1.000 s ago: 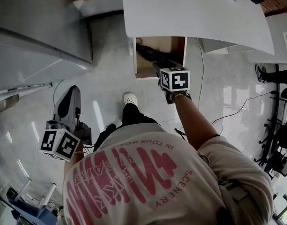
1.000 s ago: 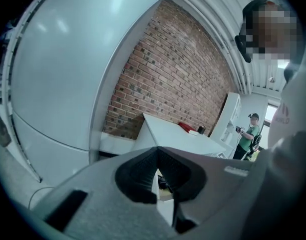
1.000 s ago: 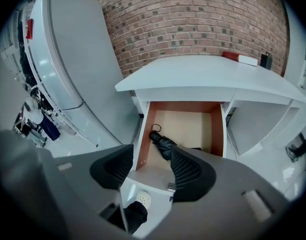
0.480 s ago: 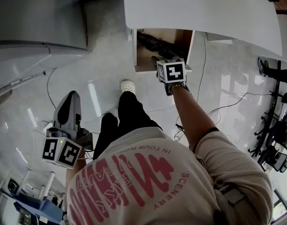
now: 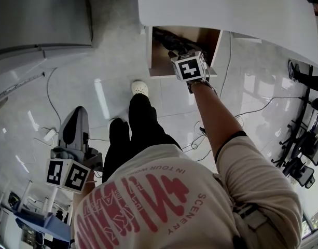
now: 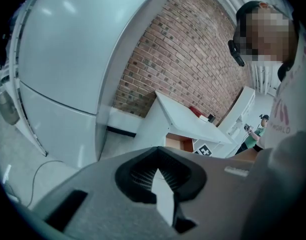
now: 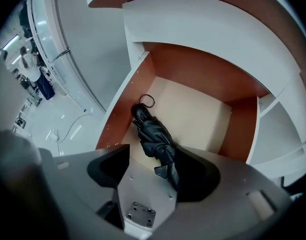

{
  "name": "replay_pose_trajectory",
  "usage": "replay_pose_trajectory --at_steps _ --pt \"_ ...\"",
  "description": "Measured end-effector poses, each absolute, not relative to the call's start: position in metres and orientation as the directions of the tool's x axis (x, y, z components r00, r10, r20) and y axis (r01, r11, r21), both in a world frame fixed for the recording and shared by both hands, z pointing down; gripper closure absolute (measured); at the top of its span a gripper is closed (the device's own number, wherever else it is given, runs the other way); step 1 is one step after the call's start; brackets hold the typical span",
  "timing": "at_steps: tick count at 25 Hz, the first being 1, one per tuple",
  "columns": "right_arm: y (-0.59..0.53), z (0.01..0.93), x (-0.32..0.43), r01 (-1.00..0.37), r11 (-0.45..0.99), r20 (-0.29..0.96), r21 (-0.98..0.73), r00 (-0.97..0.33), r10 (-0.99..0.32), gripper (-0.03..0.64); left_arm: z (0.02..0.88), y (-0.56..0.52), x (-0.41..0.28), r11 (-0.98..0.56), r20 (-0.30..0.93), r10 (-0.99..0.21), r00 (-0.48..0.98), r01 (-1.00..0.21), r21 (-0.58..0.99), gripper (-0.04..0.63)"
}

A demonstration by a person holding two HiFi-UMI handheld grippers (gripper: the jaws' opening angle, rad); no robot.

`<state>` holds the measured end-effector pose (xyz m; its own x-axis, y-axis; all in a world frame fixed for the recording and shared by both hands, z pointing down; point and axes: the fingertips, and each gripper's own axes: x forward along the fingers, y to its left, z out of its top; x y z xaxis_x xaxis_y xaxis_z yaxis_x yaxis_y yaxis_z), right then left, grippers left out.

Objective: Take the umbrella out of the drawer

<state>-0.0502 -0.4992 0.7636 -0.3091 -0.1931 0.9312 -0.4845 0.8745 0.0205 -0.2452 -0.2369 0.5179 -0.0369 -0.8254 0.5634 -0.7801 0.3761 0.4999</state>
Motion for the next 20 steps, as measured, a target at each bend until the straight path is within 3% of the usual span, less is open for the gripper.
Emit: replay_pose_trajectory --at_steps 20 --pt "-0.51 0.808 -0.074 -0.27 0.959 0.962 0.081 -0.23 -0.146 0.287 0.544 -0.212 -0.246 0.438 0.617 -0.786 -0.05 -0.748 0.498 0.589"
